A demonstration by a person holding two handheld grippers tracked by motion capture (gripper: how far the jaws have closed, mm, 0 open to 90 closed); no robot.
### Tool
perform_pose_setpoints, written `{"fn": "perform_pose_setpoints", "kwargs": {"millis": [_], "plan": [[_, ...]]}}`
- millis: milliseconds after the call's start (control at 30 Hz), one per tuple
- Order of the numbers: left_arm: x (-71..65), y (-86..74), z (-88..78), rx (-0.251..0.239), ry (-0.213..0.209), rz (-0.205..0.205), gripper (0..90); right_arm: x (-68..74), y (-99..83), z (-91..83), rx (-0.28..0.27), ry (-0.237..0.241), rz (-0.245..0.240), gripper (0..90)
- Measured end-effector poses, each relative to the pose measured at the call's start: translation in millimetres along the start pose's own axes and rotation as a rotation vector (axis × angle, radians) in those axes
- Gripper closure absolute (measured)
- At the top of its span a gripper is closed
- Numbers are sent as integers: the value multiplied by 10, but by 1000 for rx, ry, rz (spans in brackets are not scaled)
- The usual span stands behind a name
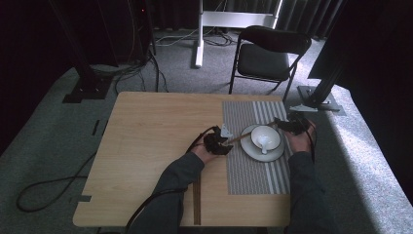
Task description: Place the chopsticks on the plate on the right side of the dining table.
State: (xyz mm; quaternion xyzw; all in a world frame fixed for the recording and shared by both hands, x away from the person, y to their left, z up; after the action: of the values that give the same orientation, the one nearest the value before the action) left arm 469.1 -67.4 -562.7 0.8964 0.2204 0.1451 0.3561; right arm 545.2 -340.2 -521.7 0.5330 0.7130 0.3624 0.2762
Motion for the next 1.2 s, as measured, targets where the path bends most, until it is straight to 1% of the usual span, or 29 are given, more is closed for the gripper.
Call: {"fn": "perform_pose_setpoints", "kwargs": {"millis": [33, 67, 100, 267, 300, 400, 433, 533, 600, 667, 833, 1067, 1100, 1200], "plan": [[-18, -9, -5, 2, 6, 8, 555, -14, -4, 53, 17, -3, 11, 346], [-18, -9, -5, 2, 6, 8, 555, -14, -4, 53, 17, -3, 11, 346], [-32, -14, -14, 0, 13, 11, 555, -15, -1, 100, 26, -1, 19, 345], [-35, -17, -16, -6, 21, 1, 556, -12, 9, 183, 43, -7, 30, 340], [-27, -10, -9, -6, 30, -4, 558, -2, 2, 235, 57, -13, 24, 333], [-22, -2, -1, -6, 39, -8, 564, 2, -5, 278, 65, -15, 34, 330], [-21, 0, 0, -4, 40, -7, 571, 1, -6, 298, 69, -17, 41, 329], [-27, 4, 4, 0, 37, -4, 573, -4, -17, 347, 93, -27, 36, 315], [-30, 9, 13, -1, 37, -6, 573, -7, -22, 370, 101, -26, 40, 315], [-27, 13, 24, -3, 41, -10, 576, -24, -35, 413, 120, -34, 49, 309], [-30, 11, 45, -1, 41, -20, 586, -33, -30, 437, 122, -44, 74, 311], [-22, -2, 63, 11, 51, -20, 624, -13, -17, 482, 144, -47, 65, 311], [-18, 3, 65, 5, 52, -29, 629, -11, -4, 494, 153, -51, 56, 311], [-17, 9, 64, 6, 56, -25, 643, -11, -3, 515, 168, -57, 43, 311]]}}
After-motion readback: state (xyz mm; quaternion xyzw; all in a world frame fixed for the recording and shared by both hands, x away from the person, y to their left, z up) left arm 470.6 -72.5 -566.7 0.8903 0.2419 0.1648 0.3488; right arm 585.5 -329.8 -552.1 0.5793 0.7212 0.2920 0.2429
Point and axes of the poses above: each handheld gripper's, and its own axes: z roughly forward along the jaws, y roughly out of its top, x roughly to its left, the point moved 7 cm from there along z, roughly forward along the jaws, and after that the axes turned 1 degree about -y, right-handed, at the moved point
